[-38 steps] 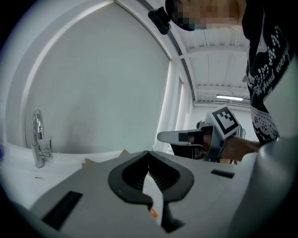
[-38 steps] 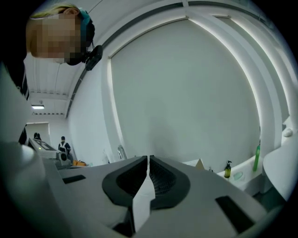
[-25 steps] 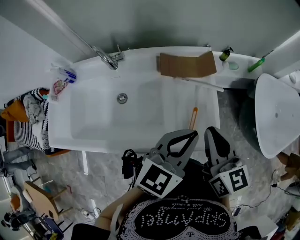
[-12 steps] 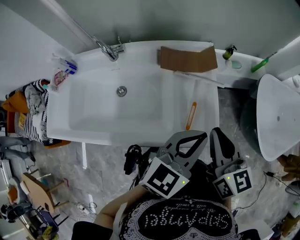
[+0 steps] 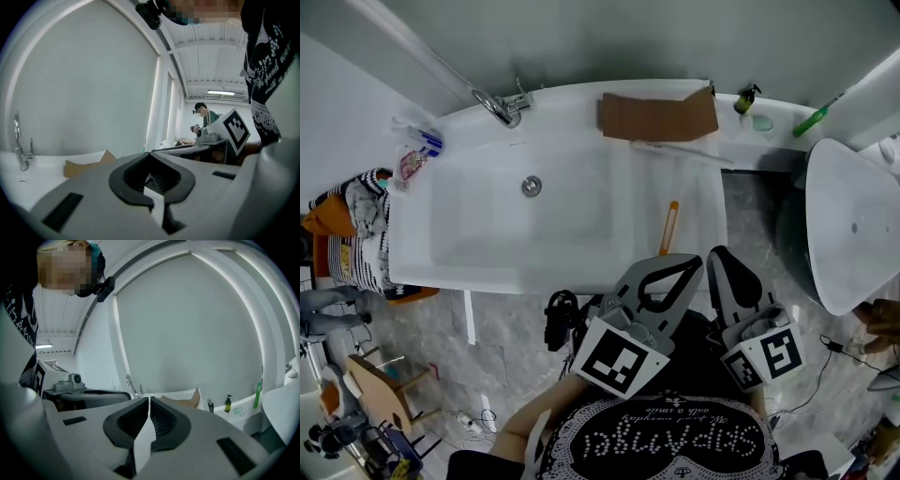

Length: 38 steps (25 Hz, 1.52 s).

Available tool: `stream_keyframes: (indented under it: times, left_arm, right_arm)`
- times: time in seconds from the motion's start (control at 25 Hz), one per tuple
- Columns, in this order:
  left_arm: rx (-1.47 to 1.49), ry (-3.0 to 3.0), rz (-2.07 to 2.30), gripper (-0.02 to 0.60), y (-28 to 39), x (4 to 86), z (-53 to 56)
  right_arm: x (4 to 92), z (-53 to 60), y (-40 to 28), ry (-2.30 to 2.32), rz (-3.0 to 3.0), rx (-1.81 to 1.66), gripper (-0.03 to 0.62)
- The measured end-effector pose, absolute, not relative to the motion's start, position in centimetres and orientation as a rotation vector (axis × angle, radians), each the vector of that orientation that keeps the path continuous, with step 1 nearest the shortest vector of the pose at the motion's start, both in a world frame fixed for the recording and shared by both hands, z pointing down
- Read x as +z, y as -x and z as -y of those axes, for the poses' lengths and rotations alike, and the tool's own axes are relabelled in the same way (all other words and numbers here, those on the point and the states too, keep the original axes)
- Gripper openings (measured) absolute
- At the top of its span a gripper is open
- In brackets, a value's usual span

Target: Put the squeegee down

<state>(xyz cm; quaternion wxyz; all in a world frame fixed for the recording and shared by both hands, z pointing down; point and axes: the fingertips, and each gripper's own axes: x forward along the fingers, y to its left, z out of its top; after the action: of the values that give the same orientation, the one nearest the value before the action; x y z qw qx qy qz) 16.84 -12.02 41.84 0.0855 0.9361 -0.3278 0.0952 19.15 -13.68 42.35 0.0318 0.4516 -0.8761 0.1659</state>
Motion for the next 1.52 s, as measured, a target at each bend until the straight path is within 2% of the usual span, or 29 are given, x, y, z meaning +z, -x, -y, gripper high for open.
stream_keyframes:
  times: [1.52]
  left_arm:
    - [0.269,-2.77,1.048,0.005,-16.54,41.69,12.71]
  right_arm:
    - [43.18,14.12,-19.65,-1.365,2.693,0.573,0.025]
